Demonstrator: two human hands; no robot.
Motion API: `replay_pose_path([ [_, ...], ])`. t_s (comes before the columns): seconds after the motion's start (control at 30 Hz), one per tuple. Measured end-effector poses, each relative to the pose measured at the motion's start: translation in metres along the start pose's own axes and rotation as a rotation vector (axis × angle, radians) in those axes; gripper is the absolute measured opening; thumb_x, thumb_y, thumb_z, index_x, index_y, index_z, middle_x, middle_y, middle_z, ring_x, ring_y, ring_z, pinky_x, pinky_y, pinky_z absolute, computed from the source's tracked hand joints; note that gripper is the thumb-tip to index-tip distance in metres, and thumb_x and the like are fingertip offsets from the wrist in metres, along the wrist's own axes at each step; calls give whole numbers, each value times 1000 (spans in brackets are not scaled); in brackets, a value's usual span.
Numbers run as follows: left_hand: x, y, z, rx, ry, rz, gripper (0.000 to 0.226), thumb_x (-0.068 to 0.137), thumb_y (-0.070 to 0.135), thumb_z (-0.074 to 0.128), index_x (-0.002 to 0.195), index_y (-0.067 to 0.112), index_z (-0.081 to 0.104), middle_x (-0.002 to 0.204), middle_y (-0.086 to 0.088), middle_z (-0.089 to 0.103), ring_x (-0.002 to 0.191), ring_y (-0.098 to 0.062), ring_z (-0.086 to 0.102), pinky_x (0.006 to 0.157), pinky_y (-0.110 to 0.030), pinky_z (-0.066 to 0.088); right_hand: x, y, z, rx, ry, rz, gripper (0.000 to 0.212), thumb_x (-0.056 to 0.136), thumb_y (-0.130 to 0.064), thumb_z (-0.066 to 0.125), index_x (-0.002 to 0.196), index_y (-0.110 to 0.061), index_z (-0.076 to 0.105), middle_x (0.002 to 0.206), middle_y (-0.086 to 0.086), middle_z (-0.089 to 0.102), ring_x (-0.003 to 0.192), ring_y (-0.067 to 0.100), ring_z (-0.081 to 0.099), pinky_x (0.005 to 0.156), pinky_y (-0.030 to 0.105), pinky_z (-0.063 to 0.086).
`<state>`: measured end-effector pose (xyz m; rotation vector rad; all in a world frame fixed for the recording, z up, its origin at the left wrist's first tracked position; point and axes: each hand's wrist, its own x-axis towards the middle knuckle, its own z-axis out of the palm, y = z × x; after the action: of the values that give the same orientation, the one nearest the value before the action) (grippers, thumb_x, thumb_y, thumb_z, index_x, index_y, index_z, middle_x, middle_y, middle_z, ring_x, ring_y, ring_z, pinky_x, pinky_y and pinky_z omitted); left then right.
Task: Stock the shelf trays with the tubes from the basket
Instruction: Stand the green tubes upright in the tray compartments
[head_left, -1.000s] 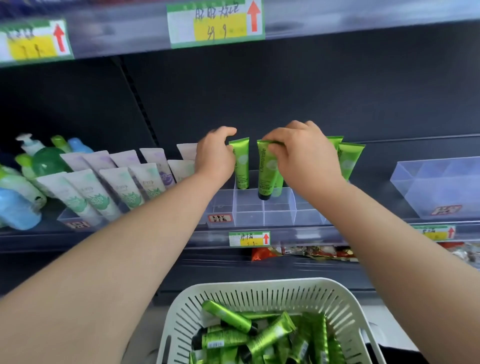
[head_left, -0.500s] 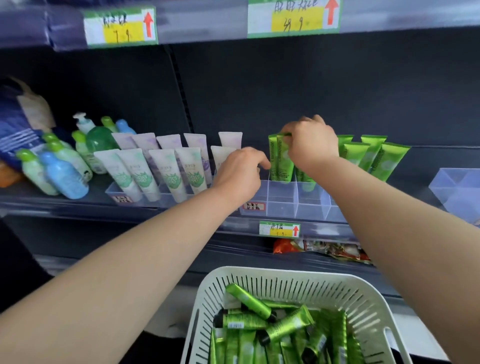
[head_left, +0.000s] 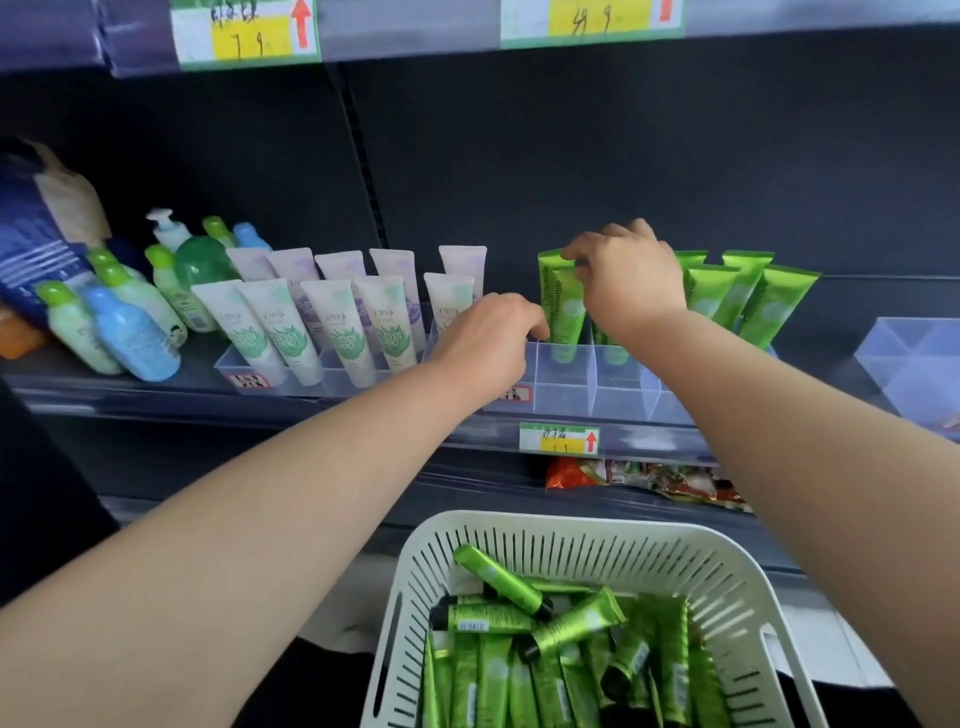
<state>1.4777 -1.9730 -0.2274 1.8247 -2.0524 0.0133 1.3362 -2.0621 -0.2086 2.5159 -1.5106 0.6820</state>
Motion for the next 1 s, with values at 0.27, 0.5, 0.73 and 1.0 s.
replay_pose_path([
  [0.27,-24,14,21,-9,-57,-28,38,86,-7,55,106,22,70,114,-1,64,101,-23,60,82,-40,51,-72,0,-2,5,33,-27,29,93,-15,51,119,-22,61,112,5,61,110,30,45,71,34,31],
  [0.5,-75,25,60,-138,-121,-67,30,91,4,53,105,23,72,112,0,70,105,-25,61,86,-40,50,-168,11,19,80,-134,-9,24,89,-15,53,108,-22,66,105,3,61,102,27,49,72,36,37],
  [0.73,-124,31,116,-104,-352,-163,39,88,0,50,104,30,69,111,6,68,102,-19,61,80,-31,49,-245,31,63,66,-515,77,26,90,-17,50,107,-30,64,110,-2,60,107,21,51,74,34,47],
  [1.0,-154,31,167,-17,-719,-255,33,88,-2,57,112,17,69,114,-3,66,105,-23,61,92,-36,51,-295,52,98,-39,-887,247,52,81,3,49,130,-14,47,123,8,52,109,27,54,86,39,51],
])
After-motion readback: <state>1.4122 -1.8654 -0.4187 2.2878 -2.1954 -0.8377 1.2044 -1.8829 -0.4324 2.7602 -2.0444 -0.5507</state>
